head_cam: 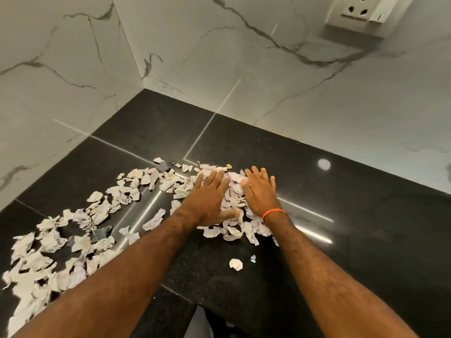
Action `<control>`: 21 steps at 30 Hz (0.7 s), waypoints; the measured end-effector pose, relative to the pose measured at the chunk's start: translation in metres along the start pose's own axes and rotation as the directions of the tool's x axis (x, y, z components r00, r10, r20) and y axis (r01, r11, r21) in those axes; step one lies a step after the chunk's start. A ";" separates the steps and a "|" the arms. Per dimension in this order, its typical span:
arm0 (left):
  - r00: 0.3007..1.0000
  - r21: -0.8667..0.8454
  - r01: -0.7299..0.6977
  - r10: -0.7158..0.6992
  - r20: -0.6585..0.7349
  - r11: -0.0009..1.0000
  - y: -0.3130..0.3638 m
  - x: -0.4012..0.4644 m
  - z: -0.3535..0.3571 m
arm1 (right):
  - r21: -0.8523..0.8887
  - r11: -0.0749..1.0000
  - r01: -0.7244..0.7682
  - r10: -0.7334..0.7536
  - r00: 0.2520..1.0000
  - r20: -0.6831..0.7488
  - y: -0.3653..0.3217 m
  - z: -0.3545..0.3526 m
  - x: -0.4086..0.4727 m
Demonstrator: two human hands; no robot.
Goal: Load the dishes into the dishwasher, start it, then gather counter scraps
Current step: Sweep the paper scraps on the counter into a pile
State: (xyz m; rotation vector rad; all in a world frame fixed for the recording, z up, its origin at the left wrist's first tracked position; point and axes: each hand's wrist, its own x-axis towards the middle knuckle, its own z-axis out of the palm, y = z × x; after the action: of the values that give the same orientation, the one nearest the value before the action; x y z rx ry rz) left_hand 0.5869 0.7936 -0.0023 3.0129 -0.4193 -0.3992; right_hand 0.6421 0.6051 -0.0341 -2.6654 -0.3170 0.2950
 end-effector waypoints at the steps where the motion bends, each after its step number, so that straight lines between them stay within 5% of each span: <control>1: 1.000 0.002 0.032 -0.032 -0.001 0.999 -0.006 -0.004 0.001 | 0.074 0.997 0.035 -0.037 0.999 0.023 -0.009 0.001 -0.001; 5: 0.982 -0.068 0.187 -0.188 -0.017 0.980 -0.034 -0.025 -0.003 | 0.315 0.941 0.122 -0.132 0.991 0.010 -0.018 -0.014 -0.016; 8: 0.969 -0.131 0.221 -0.233 -0.086 0.967 -0.039 -0.038 -0.004 | 0.161 0.987 0.023 0.001 0.989 -0.146 0.012 -0.021 -0.031; 13: 0.985 -0.157 0.137 -0.152 -0.084 0.978 -0.009 -0.065 0.004 | 0.028 0.998 -0.048 0.051 0.988 -0.143 0.009 0.015 -0.067; 21: 0.981 -0.103 0.189 -0.193 -0.033 0.977 0.006 -0.133 0.022 | 0.451 0.890 0.063 -0.018 0.994 -0.105 -0.095 0.044 -0.061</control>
State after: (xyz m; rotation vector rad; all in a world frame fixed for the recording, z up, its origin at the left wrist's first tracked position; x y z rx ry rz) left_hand 0.4558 0.8238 0.0095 2.9666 -0.1023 -0.3549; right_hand 0.5564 0.6900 -0.0209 -2.1981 -0.2371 0.1948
